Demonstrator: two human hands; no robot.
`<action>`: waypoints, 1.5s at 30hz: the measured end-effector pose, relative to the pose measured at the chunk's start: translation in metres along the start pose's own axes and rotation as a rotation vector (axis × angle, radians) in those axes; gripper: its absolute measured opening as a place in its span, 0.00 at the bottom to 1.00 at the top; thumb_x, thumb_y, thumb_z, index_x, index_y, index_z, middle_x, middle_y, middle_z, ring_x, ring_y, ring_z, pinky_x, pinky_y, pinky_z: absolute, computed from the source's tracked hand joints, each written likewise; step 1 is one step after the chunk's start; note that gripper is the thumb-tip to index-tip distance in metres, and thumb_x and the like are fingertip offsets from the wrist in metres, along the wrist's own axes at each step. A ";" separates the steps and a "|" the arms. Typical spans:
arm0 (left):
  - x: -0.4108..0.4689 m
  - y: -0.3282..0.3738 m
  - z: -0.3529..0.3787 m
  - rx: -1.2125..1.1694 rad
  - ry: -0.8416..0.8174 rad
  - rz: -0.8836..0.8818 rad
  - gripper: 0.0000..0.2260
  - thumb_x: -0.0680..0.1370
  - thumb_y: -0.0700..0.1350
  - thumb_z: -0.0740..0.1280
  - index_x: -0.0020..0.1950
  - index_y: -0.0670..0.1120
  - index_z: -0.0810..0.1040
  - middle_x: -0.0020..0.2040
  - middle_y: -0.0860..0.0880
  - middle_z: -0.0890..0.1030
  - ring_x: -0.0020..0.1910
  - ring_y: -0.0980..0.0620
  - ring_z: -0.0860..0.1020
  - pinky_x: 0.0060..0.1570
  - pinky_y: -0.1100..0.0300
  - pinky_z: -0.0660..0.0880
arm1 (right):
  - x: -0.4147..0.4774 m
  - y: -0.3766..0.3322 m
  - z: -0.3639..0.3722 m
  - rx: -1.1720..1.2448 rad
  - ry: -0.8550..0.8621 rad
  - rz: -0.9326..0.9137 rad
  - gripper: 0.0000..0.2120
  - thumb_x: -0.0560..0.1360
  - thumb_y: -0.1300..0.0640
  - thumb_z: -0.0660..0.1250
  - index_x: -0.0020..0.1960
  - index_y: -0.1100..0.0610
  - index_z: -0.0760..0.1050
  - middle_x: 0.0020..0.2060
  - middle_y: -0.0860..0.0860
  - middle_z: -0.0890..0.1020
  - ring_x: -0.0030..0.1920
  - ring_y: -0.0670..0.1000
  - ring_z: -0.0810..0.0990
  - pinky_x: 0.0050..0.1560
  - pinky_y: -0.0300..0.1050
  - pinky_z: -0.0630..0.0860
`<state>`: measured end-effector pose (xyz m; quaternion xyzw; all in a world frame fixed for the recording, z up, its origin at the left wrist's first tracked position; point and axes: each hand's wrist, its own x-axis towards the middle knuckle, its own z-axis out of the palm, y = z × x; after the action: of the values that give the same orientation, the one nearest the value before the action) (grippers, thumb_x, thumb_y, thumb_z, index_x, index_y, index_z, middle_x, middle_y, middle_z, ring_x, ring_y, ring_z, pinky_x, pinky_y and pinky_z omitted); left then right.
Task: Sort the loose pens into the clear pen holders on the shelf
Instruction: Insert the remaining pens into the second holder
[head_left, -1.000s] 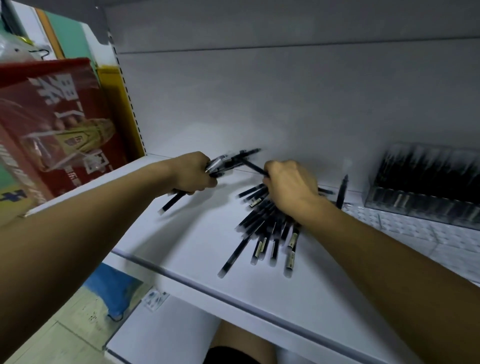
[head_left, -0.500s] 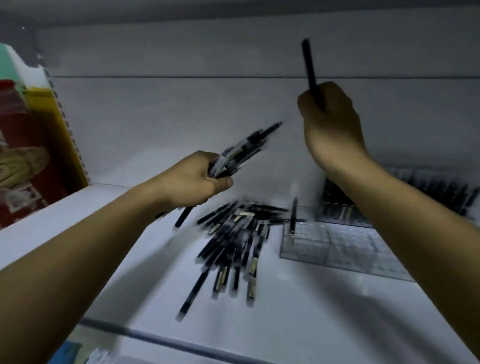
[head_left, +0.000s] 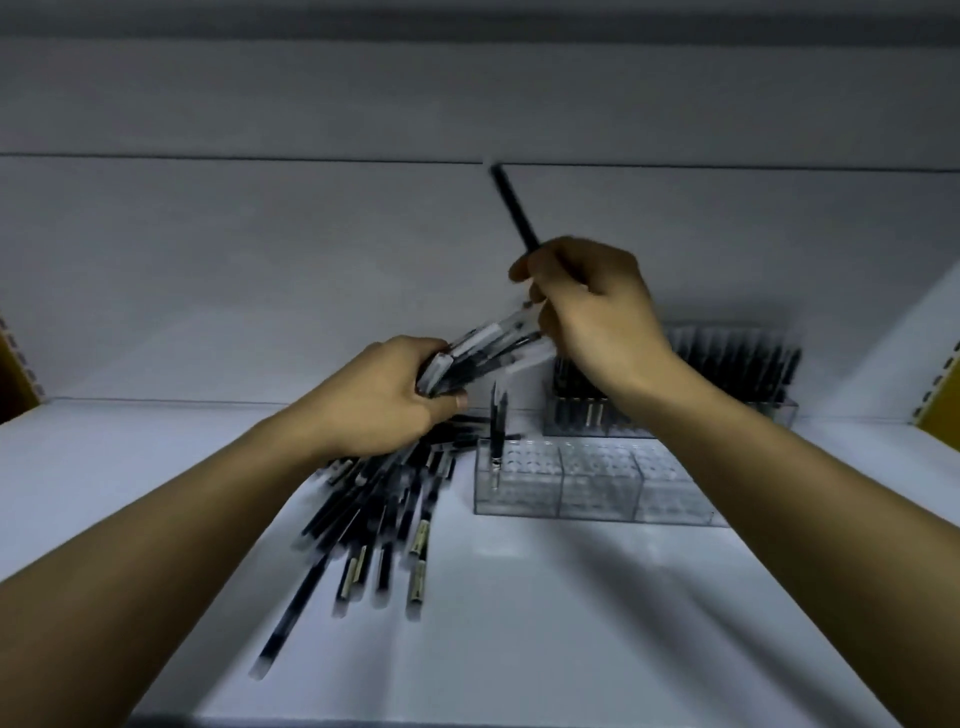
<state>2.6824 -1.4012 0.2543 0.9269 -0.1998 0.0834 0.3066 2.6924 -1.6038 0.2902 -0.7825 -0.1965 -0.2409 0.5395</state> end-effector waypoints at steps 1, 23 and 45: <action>0.001 0.001 0.001 -0.023 0.023 0.015 0.03 0.78 0.51 0.70 0.48 0.54 0.78 0.39 0.53 0.82 0.36 0.54 0.81 0.37 0.59 0.77 | 0.002 0.001 -0.005 0.048 0.042 0.004 0.13 0.82 0.56 0.60 0.45 0.47 0.82 0.34 0.43 0.78 0.31 0.47 0.74 0.36 0.46 0.68; 0.037 -0.032 0.024 -0.976 0.720 -0.016 0.12 0.77 0.37 0.69 0.36 0.46 0.72 0.29 0.49 0.70 0.24 0.49 0.67 0.29 0.58 0.67 | 0.005 0.090 -0.004 0.429 0.239 0.219 0.06 0.80 0.65 0.67 0.54 0.58 0.81 0.37 0.54 0.84 0.34 0.51 0.79 0.36 0.42 0.76; 0.017 -0.031 0.042 -1.469 0.590 -0.149 0.08 0.78 0.48 0.70 0.43 0.49 0.72 0.30 0.53 0.68 0.26 0.57 0.65 0.26 0.63 0.66 | -0.042 0.081 0.017 0.143 0.058 -0.122 0.11 0.77 0.65 0.72 0.56 0.53 0.80 0.41 0.50 0.82 0.36 0.44 0.78 0.42 0.45 0.83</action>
<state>2.7126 -1.4086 0.2091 0.4379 -0.0518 0.1516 0.8846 2.7077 -1.6172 0.1995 -0.7213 -0.2449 -0.2813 0.5836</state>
